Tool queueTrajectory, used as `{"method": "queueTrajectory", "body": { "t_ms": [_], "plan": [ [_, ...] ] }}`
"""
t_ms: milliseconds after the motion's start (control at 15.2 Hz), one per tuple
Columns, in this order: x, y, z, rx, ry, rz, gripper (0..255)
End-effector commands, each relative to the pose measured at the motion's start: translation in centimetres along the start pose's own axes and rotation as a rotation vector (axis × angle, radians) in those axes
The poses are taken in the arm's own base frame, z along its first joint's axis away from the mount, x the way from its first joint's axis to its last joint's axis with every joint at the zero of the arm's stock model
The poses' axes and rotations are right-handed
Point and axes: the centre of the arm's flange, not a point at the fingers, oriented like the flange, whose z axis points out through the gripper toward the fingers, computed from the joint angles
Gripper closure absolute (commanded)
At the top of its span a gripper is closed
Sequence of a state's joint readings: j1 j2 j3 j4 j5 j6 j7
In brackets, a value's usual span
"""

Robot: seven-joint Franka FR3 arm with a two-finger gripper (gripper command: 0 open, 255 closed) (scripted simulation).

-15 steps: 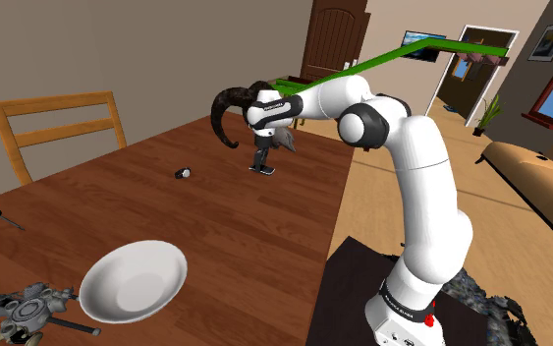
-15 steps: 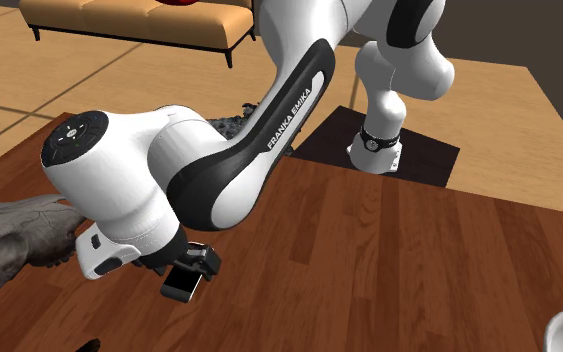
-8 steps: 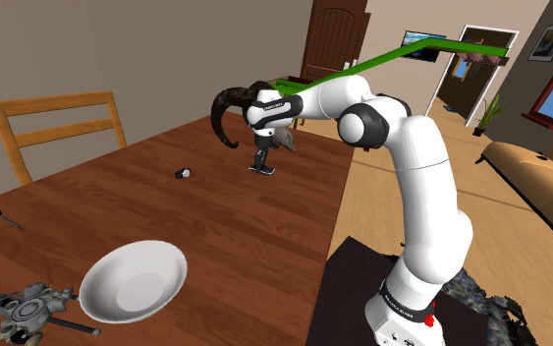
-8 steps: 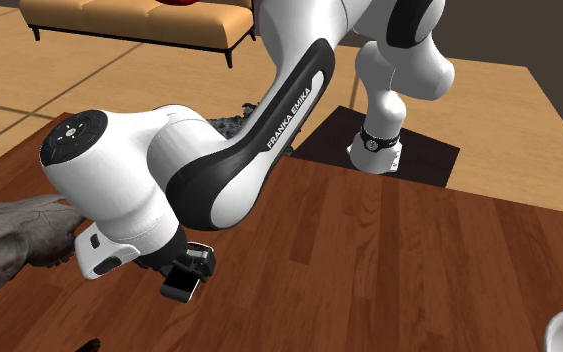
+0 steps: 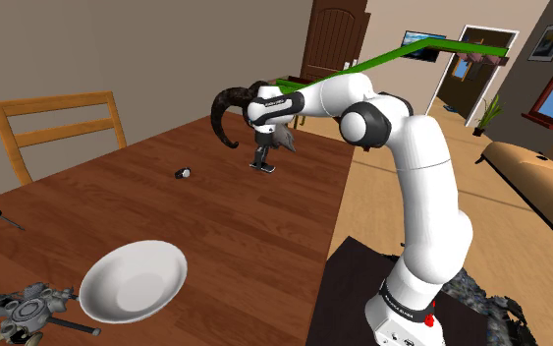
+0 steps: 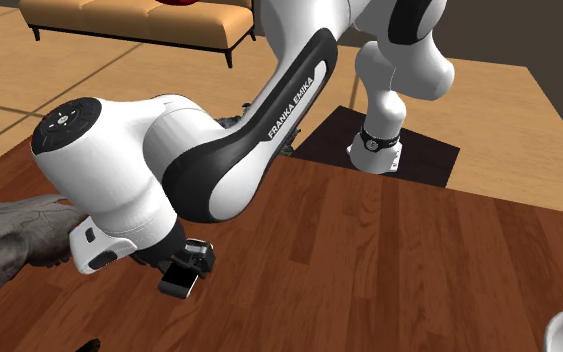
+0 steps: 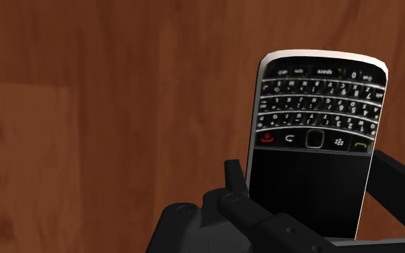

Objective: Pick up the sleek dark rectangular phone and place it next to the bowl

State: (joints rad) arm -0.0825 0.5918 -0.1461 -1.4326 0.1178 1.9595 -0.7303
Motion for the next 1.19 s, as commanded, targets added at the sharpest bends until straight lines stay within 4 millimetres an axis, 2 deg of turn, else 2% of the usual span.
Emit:
{"method": "queueTrajectory", "body": {
  "t_ms": [0,1122],
  "plan": [
    [0.0,0.0,-1.1,0.000,0.000,0.000,255],
    [-0.2,-0.6,-10.1,0.000,0.000,0.000,255]
  ]
}}
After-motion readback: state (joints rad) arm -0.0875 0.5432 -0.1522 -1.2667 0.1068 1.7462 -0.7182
